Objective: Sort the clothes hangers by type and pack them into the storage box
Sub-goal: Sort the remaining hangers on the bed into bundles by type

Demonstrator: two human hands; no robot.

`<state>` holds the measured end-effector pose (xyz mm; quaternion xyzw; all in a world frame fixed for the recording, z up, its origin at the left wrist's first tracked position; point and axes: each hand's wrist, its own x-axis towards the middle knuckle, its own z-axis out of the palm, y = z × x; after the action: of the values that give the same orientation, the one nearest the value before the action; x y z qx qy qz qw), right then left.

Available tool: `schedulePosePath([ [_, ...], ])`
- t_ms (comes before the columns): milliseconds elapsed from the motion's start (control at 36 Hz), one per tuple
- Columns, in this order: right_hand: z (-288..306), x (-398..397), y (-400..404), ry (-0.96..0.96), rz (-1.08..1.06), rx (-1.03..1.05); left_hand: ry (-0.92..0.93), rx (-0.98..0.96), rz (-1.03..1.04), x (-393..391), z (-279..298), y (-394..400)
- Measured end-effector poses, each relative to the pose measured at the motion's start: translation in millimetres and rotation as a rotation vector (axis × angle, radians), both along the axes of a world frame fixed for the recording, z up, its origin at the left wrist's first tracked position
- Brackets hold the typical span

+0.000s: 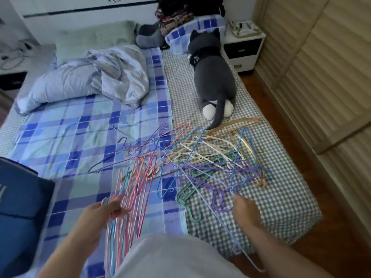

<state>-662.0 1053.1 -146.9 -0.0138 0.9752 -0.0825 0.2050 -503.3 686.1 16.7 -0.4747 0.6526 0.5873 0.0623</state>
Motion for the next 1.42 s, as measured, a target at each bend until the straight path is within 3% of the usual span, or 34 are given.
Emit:
schedulePosePath([
  [306, 32.2, -26.6, -10.5, -0.205, 0.075, 0.259, -0.022, -0.008, -0.056, 6.2, 0.5, 9.8],
  [556, 83.0, -82.8, -10.7, -0.303, 0.065, 0.209, 0.025, -0.006, 0.031, 8.7, -6.4, 12.9],
  [694, 100.2, -61.7, -28.8, -0.237, 0.075, -0.269, 0.098, -0.044, 0.112, -1.4, 4.4, -0.5],
  [917, 183.5, -18.7, -127.8, 0.047, 0.162, -0.810, 0.400, 0.032, 0.181, -53.6, 62.9, -14.0],
  [1083, 197.3, 1.3, -179.5, 0.315, 0.470, -0.701, 0.485, 0.005, 0.026, -79.8, 92.9, -13.8],
  [1167, 196.6, 11.4, -192.8, 0.468, 0.648, -0.550, 0.523, -0.006, 0.005, -87.9, 101.6, 0.4],
  [1278, 186.0, 14.4, -202.2, 0.567, 0.698, -0.339, 0.585, 0.081, 0.007, -92.4, 105.3, 20.9],
  [1417, 158.8, 9.9, -195.7, 0.587, 0.740, -0.380, 0.635, 0.170, 0.090, -97.3, 88.7, 36.5],
])
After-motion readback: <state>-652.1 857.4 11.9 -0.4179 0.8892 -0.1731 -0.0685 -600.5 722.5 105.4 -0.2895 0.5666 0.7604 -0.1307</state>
